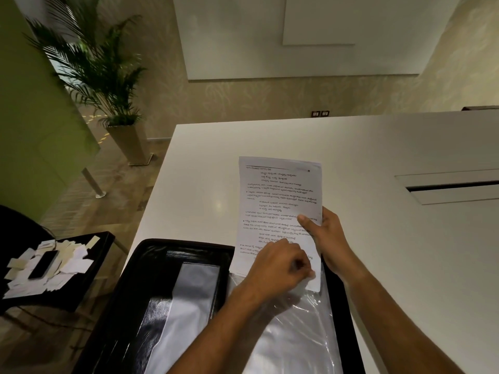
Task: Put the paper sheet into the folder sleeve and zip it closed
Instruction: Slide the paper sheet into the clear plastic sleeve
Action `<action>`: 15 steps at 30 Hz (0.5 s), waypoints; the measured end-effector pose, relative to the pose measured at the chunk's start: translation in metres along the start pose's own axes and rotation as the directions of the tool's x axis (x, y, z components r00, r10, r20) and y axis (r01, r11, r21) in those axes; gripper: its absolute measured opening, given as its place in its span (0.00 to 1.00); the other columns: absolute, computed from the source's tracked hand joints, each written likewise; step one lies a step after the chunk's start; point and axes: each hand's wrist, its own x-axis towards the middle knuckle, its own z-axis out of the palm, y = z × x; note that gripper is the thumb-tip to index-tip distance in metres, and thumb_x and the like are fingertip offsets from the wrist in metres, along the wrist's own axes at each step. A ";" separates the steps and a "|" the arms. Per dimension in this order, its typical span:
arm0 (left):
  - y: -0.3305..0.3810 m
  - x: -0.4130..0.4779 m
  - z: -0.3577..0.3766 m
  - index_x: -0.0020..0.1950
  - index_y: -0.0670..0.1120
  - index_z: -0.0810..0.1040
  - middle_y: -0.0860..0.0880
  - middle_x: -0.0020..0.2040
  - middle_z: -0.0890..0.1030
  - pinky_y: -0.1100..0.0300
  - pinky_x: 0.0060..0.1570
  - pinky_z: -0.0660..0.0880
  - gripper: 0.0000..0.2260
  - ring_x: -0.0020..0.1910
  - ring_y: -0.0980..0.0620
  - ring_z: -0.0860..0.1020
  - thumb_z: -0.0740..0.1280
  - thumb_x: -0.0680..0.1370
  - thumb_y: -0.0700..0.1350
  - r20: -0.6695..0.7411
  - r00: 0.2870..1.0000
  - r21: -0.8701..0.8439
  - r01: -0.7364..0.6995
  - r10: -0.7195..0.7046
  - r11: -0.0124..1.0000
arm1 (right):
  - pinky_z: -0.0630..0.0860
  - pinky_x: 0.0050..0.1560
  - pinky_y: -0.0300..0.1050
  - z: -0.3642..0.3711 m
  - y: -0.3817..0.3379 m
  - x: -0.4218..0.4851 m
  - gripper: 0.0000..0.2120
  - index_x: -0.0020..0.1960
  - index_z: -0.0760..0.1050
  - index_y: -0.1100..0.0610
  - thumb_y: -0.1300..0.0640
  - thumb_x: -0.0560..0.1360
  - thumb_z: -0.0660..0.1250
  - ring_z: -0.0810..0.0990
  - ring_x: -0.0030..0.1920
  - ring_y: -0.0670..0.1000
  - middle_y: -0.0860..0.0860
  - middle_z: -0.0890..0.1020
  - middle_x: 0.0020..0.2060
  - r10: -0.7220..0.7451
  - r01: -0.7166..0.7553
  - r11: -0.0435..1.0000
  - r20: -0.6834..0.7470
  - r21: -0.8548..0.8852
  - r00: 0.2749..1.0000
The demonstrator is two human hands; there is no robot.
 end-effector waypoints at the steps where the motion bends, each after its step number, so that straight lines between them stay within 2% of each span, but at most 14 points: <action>1: 0.001 0.001 0.001 0.48 0.53 0.87 0.55 0.45 0.84 0.53 0.49 0.74 0.08 0.47 0.54 0.76 0.76 0.79 0.57 -0.017 1.000 0.005 -0.003 0.003 1.000 | 0.87 0.62 0.58 0.000 0.000 0.000 0.15 0.71 0.81 0.55 0.61 0.85 0.72 0.90 0.61 0.58 0.54 0.90 0.62 0.000 0.000 1.000 -0.003 0.003 1.000; 8: 0.009 0.000 0.013 0.48 0.52 0.85 0.56 0.46 0.84 0.54 0.46 0.76 0.09 0.46 0.55 0.78 0.73 0.80 0.56 -0.129 0.991 0.061 -0.036 0.044 0.997 | 0.89 0.57 0.51 -0.001 -0.003 0.000 0.13 0.68 0.82 0.52 0.62 0.85 0.71 0.91 0.59 0.55 0.52 0.91 0.60 0.007 -0.007 1.000 -0.019 0.004 1.000; 13: 0.010 -0.002 0.015 0.49 0.51 0.83 0.55 0.46 0.83 0.56 0.46 0.75 0.08 0.47 0.54 0.77 0.71 0.81 0.54 -0.159 0.986 0.080 -0.031 0.043 0.996 | 0.86 0.65 0.61 0.004 -0.012 0.004 0.16 0.70 0.82 0.54 0.65 0.85 0.70 0.91 0.60 0.56 0.52 0.91 0.61 0.044 -0.044 0.999 0.006 -0.016 0.999; 15: 0.011 -0.004 0.016 0.49 0.50 0.82 0.55 0.46 0.83 0.54 0.46 0.75 0.08 0.46 0.53 0.77 0.70 0.82 0.53 -0.180 0.982 0.080 -0.043 0.057 0.996 | 0.85 0.66 0.62 0.004 -0.016 0.002 0.17 0.71 0.82 0.53 0.64 0.85 0.70 0.90 0.61 0.55 0.51 0.90 0.62 0.048 -0.047 0.999 0.028 -0.010 0.998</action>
